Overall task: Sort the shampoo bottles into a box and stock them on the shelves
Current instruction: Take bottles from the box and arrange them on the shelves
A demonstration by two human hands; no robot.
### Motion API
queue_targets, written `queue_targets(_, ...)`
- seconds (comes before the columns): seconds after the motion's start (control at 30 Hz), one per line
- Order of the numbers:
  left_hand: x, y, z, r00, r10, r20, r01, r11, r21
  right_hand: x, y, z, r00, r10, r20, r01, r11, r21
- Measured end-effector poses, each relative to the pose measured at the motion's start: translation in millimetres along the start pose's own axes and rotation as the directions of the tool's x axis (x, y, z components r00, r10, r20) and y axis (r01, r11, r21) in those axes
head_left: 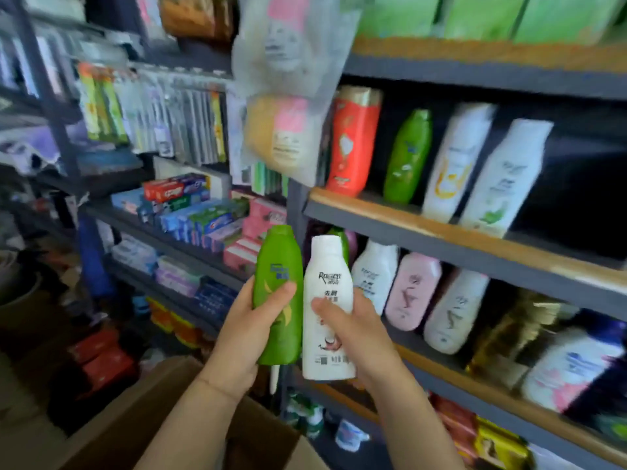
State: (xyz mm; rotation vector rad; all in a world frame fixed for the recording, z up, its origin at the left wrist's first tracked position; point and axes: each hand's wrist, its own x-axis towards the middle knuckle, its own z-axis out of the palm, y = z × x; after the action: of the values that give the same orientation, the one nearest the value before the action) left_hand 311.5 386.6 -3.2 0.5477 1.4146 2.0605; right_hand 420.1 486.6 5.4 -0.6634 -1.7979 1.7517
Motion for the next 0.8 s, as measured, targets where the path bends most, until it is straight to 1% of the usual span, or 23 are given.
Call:
queue_targets(0.13,-11.9,23.5,72.3,0.979,0.09,0.181,-0.094,0.996,0.013,-18.4,-43.7,-64.4,0.981,-0.154,-0.12,0.149,0.987,-0.053)
queue_targets(0.23,-11.7,39.1,111.2,0.945,0.176,0.275,-0.209,0.973,0.097,-30.7,-69.8,-105.6,0.954,-0.262,-0.148,0.258,0.965,-0.047)
queue_targets(0.3,-6.4,45.3,128.3,0.929,0.211,0.303,-0.263,0.954,0.143,-36.1,-84.1,-129.0,0.921,-0.35,-0.174,0.34,0.937,-0.085)
queue_targets(0.37,3.9,47.2,135.2,0.941,0.218,0.259,-0.261,0.955,0.143,-37.8,-96.0,-146.0,0.889,-0.422,-0.175,0.404,0.905,-0.13)
queue_targets(0.47,19.6,47.0,134.5,0.963,0.196,0.185,-0.225,0.963,0.151,-33.2,-108.5,-162.2,0.862,-0.469,-0.191,0.444,0.882,-0.16)
queue_targets(0.57,27.0,44.9,137.1,0.956,0.211,0.206,-0.247,0.954,0.17,-26.2,-118.0,-176.4,0.81,-0.531,-0.25,0.489,0.846,-0.211)
queue_targets(0.67,32.5,47.0,148.7,0.925,0.221,0.311,-0.283,0.943,0.173,-16.8,-129.4,-192.2,0.748,-0.595,-0.295,0.526,0.802,-0.285)
queue_targets(0.8,48.4,46.1,167.9,0.864,0.187,0.467,-0.357,0.882,0.308,1.4,-137.1,-210.0,0.724,-0.625,-0.293,0.532,0.776,-0.34)
